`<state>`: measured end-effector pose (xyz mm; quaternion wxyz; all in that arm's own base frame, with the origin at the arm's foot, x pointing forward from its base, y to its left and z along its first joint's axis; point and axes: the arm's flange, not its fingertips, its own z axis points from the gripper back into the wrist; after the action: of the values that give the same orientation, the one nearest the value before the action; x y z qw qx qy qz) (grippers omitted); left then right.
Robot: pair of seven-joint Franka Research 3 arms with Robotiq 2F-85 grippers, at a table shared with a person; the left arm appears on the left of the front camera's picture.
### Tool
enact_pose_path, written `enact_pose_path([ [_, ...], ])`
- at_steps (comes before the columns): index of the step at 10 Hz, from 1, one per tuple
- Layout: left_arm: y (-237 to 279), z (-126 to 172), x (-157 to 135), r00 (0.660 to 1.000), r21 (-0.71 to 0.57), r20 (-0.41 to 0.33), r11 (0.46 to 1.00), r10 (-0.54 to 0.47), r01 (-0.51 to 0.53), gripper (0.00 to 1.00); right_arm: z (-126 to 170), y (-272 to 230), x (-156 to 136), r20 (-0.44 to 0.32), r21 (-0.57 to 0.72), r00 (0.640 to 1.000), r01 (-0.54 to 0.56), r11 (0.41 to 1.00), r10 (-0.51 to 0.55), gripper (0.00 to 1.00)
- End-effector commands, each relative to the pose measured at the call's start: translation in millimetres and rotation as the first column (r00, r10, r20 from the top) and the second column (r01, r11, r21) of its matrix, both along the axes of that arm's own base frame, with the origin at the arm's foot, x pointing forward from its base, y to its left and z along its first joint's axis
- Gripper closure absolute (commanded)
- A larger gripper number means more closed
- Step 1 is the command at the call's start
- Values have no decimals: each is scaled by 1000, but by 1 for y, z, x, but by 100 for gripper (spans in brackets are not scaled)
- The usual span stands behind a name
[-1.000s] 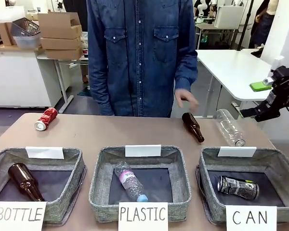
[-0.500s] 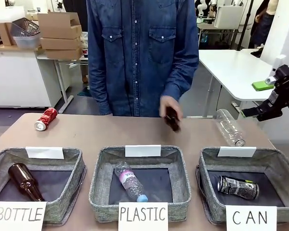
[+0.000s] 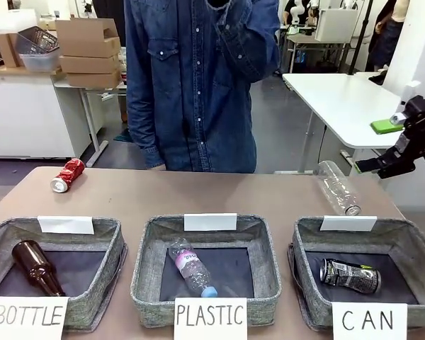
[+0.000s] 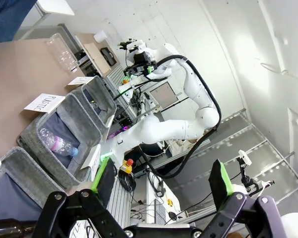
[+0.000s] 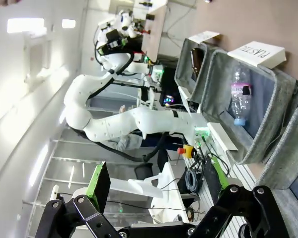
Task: Sort the can waste into the basket.
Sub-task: Pick up the can waste from the table and place it in the right Fabric basket.
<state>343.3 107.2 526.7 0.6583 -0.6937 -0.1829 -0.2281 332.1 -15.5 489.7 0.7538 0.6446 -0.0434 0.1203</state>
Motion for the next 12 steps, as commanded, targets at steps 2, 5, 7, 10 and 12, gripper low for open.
enact_pose_path([
  [2,-2,-15,12,991,306,60,943,117,-130,0,0,-2,0,25,-5,1000,-17,1000,17,0],
  [5,-18,-28,41,992,459,29,880,119,-119,0,0,-2,0,25,-5,1000,-17,1000,17,0],
  [7,43,5,30,991,248,32,959,131,-135,0,0,-2,0,25,-5,1000,-17,1000,17,0],
  [10,180,25,-33,856,90,10,852,517,-516,0,0,-2,0,25,-5,1000,-17,1000,17,0],
  [12,216,12,-65,805,-11,-19,805,592,-593,0,0,-2,0,25,-5,1000,-17,1000,17,0],
])
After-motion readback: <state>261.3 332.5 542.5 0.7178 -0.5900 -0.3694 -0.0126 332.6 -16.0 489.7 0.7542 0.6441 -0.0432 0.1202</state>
